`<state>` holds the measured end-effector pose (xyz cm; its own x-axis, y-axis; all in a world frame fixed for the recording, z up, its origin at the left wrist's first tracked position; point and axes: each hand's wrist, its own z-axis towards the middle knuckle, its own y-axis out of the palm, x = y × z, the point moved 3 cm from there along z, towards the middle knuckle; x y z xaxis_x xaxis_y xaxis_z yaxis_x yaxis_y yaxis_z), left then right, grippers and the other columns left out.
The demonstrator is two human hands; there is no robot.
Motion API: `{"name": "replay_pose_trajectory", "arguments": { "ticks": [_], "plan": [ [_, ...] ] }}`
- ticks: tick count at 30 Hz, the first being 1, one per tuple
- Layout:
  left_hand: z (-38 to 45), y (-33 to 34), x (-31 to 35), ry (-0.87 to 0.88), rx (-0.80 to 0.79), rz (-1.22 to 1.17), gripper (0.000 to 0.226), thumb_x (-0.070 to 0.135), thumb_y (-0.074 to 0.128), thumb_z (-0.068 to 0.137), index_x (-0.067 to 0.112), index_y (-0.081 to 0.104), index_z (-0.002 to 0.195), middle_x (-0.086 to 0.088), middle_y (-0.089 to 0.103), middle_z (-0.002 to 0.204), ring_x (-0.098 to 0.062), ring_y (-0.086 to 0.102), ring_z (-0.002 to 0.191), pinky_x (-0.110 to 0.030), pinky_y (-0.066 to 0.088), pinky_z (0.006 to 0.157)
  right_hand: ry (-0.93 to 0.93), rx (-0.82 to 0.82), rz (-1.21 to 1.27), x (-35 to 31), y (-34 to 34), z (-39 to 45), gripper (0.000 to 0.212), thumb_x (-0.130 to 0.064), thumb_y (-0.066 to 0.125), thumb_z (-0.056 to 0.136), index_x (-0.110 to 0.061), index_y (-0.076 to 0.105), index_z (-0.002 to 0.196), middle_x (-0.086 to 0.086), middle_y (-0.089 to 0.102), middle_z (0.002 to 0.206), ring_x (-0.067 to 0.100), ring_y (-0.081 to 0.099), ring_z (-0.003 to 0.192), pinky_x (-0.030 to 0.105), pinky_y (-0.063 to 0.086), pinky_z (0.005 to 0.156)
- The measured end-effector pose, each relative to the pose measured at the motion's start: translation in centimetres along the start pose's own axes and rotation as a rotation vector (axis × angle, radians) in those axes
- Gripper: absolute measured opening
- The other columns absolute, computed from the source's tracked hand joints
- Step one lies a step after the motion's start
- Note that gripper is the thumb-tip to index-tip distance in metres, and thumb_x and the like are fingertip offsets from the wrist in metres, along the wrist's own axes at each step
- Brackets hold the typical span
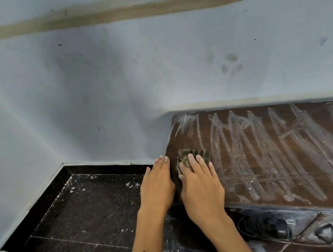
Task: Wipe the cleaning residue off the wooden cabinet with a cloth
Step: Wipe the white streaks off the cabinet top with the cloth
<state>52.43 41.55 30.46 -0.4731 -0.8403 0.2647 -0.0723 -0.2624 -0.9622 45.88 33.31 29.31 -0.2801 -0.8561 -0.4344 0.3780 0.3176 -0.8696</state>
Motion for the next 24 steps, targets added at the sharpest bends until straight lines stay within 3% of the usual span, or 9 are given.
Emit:
{"name": "replay_pose_trajectory", "arguments": {
  "ticks": [4, 10, 18, 24],
  "plan": [
    [1.1, -0.1, 0.2, 0.005, 0.002, 0.012, 0.05, 0.016, 0.025, 0.101, 0.014, 0.012, 0.149, -0.001, 0.011, 0.158, -0.011, 0.008, 0.145, -0.03, 0.006, 0.116, 0.035, -0.008, 0.033, -0.5, 0.0, 3.5, 0.044, -0.03, 0.029, 0.102, -0.024, 0.035, 0.145, 0.0, 0.015, 0.159, 0.017, 0.005, 0.147, 0.037, 0.001, 0.12],
    [0.7, -0.2, 0.5, 0.001, -0.009, 0.02, 0.052, 0.013, 0.026, 0.099, 0.011, 0.013, 0.149, -0.005, 0.014, 0.157, -0.015, 0.01, 0.145, -0.032, 0.008, 0.117, 0.056, -0.165, -0.034, -1.1, 1.3, 12.5, 0.046, -0.025, 0.033, 0.102, -0.017, 0.031, 0.147, 0.005, 0.009, 0.16, 0.022, 0.001, 0.147, 0.042, 0.004, 0.12],
    [0.6, 0.3, 0.4, 0.012, -0.036, 0.061, 0.055, 0.016, 0.029, 0.1, 0.01, 0.004, 0.149, -0.006, 0.003, 0.158, -0.015, 0.001, 0.146, -0.032, 0.004, 0.117, 0.046, -0.002, 0.05, -0.3, 1.7, 5.7, 0.042, -0.03, 0.032, 0.101, -0.022, 0.042, 0.141, 0.001, 0.019, 0.158, 0.018, 0.006, 0.147, 0.039, 0.002, 0.12],
    [0.7, 0.4, 0.8, -0.005, 0.001, 0.032, 0.053, 0.013, 0.025, 0.098, 0.011, 0.011, 0.149, -0.006, 0.01, 0.158, -0.016, 0.007, 0.145, -0.034, 0.007, 0.118, 0.041, -0.127, 0.015, -0.4, 2.1, 14.1, 0.043, -0.027, 0.032, 0.102, -0.018, 0.038, 0.144, 0.004, 0.013, 0.159, 0.022, 0.004, 0.147, 0.042, 0.005, 0.12]
  ]
}}
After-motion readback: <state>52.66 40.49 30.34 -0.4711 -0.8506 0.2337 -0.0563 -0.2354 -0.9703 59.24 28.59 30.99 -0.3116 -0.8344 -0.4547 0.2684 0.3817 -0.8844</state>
